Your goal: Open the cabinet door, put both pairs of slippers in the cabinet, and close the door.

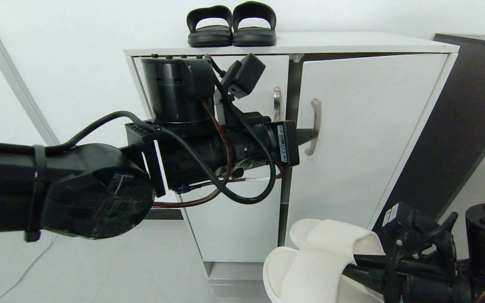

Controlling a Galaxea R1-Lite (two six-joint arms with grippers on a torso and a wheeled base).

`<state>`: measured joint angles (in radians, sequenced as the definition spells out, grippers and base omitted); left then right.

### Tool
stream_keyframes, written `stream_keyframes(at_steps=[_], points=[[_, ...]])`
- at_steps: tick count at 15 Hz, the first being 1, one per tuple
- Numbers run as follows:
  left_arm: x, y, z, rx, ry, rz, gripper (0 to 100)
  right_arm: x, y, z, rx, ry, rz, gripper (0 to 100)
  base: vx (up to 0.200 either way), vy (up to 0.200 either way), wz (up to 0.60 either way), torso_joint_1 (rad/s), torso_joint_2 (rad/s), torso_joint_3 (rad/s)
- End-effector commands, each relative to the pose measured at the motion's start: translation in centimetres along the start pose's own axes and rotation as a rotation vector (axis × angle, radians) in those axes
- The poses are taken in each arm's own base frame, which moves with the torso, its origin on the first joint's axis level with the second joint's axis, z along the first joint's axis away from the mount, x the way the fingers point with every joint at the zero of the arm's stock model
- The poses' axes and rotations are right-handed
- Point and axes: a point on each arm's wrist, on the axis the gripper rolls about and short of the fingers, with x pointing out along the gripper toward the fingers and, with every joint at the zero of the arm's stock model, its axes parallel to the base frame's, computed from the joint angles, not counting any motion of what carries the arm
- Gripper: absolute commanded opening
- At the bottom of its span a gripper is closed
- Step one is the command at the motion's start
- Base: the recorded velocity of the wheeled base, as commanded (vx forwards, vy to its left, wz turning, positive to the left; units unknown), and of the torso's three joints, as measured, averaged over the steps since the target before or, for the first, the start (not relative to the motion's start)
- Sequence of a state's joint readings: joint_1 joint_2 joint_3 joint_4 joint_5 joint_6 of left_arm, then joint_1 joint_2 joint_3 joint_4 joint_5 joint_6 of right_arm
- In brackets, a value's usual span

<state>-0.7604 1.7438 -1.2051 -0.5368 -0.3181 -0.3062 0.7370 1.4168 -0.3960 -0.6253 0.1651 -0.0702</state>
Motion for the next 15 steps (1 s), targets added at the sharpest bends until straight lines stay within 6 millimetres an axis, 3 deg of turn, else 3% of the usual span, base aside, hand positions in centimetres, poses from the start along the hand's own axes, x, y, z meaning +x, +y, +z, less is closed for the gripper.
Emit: stream_keyframes(at_steps=[1,4,8,15], points=[[-1.1,0.2,0.6,0.002,-0.027,0.012,0,-0.1,0.0,0.0,-0.002,-0.001,0.001,0,0.0,0.0,0.0,0.0,0.0,0.0],[-1.3,2.0,0.9,-0.002,-0.036,0.055,0,-0.2,0.6,0.3,-0.014,-0.015,0.023,0,0.0,0.0,0.0,0.0,0.0,0.0],[-0.2,4.4,0.9,-0.006,-0.035,0.09,0,-0.2,0.6,0.2,-0.015,-0.013,0.026,0,0.0,0.0,0.0,0.0,0.0,0.0],[3.0,5.8,1.3,0.005,-0.066,0.084,0,-0.2,0.9,0.0,-0.02,-0.003,0.038,0,0.0,0.0,0.0,0.0,0.0,0.0]])
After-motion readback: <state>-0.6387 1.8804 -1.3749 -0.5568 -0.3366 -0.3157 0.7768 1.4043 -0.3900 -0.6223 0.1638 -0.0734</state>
